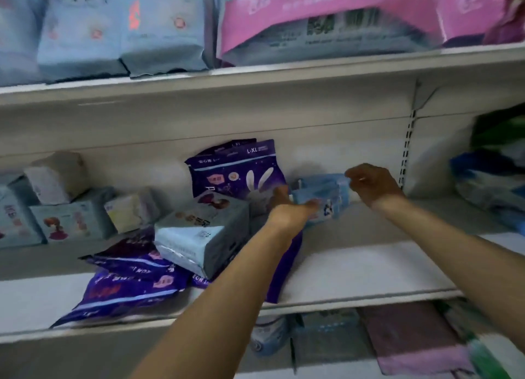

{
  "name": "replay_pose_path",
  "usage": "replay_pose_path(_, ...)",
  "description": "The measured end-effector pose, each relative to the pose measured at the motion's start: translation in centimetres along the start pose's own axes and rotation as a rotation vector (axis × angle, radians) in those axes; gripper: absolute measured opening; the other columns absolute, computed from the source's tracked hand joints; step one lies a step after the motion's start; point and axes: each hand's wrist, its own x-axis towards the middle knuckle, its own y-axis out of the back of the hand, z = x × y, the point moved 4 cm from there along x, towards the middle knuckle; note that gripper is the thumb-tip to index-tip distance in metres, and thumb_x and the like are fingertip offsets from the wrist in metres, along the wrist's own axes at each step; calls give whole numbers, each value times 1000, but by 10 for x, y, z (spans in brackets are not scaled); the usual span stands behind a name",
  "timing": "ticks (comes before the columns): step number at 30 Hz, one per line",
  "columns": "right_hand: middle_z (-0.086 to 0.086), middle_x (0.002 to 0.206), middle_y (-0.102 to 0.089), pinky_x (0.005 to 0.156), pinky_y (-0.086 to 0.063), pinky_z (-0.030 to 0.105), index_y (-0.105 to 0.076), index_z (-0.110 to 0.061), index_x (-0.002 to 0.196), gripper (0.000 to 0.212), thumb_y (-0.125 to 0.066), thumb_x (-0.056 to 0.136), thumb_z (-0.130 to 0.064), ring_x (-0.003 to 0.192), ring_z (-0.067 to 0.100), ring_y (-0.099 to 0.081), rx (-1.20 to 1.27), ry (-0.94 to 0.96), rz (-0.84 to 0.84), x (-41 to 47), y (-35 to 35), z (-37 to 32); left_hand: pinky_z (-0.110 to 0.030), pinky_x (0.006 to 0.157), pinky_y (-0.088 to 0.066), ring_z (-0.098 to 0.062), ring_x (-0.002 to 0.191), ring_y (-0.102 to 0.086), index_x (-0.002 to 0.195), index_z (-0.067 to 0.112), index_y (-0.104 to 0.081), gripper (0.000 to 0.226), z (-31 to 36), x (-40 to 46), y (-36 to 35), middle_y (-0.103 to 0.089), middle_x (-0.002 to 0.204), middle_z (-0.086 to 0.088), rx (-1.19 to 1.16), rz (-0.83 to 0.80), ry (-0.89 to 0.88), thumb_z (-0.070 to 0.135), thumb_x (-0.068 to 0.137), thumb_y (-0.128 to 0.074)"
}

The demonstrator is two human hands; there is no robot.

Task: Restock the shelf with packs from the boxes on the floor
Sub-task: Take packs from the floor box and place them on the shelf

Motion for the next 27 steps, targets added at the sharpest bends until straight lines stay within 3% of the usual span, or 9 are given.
replay_pose_path(2, 15, 119, -62, 83, -43, 24, -66, -8, 112, 25, -55, 90, -1, 108, 29, -57, -125, 39, -57, 29, -7, 8, -43, 102, -49, -29, 122, -56, 138, 9, -40, 73, -3, 22, -9, -53, 138, -11, 79, 57, -26, 25, 80, -81)
replay_pose_path(5, 10, 128, -56, 101, -42, 36, -61, -17, 117, 34, -54, 88, -1, 121, 28, -49, -316, 74, -165, 62, -17, 16, -36, 103, -46, -28, 125, -54, 139, 7, -36, 73, -10, 51, -18, -51, 138, -10, 126, 81, -30, 23, 82, -79)
replay_pose_path(10, 15, 140, -47, 104, -37, 35, -47, -9, 137, 53, -57, 86, 2, 127, 32, -47, -657, 125, -509, 84, -37, 26, -37, 98, -50, -25, 117, -60, 133, 6, -42, 63, -21, 73, -20, -58, 131, -10, 125, 28, -80, 15, 82, -78)
replay_pose_path(13, 10, 135, -48, 101, -34, 34, -47, -11, 136, 54, -66, 85, -12, 124, 32, -46, -824, 168, -563, 85, -42, 24, -39, 99, -51, -23, 117, -61, 124, 14, -50, 49, -21, 75, -22, -62, 125, -4, 234, -24, -147, 18, 84, -76)
replay_pose_path(16, 8, 135, -49, 102, -34, 35, -47, -13, 135, 56, -70, 86, -27, 124, 28, -40, -935, 167, -556, 82, -42, 27, -36, 94, -52, -19, 111, -63, 121, 21, -54, 44, -18, 73, -23, -65, 121, 1, 497, -22, -268, 30, 83, -74)
replay_pose_path(19, 9, 119, -55, 91, -42, 37, -56, -15, 122, 46, -72, 83, -33, 115, 25, -42, -913, 151, -472, 70, -28, 33, -35, 90, -53, -21, 106, -64, 120, 21, -57, 40, -12, 68, -24, -66, 118, -2, 638, -27, -299, 35, 86, -71)
replay_pose_path(22, 8, 107, -56, 76, -38, 33, -56, -16, 106, 35, -71, 81, -35, 104, 22, -44, -748, 31, -365, 48, 1, 43, -40, 90, -55, -22, 104, -64, 123, 20, -57, 42, -6, 60, -23, -65, 118, -1, 628, -43, -255, 36, 87, -70)
replay_pose_path(25, 9, 105, -59, 66, -42, 30, -52, -13, 101, 35, -74, 80, -30, 89, 21, -53, -435, -172, -209, 18, 34, 48, -44, 89, -56, -25, 102, -65, 121, 15, -57, 42, -6, 47, -22, -65, 119, -4, 336, -8, -175, 27, 85, -75)
replay_pose_path(27, 9, 102, -62, 71, -51, 31, -57, -8, 105, 35, -75, 81, -26, 88, 24, -61, -169, -284, -105, -10, 57, 50, -39, 88, -56, -23, 97, -66, 113, 12, -59, 33, -4, 28, -25, -67, 112, -7, 109, 25, -147, 18, 85, -75)
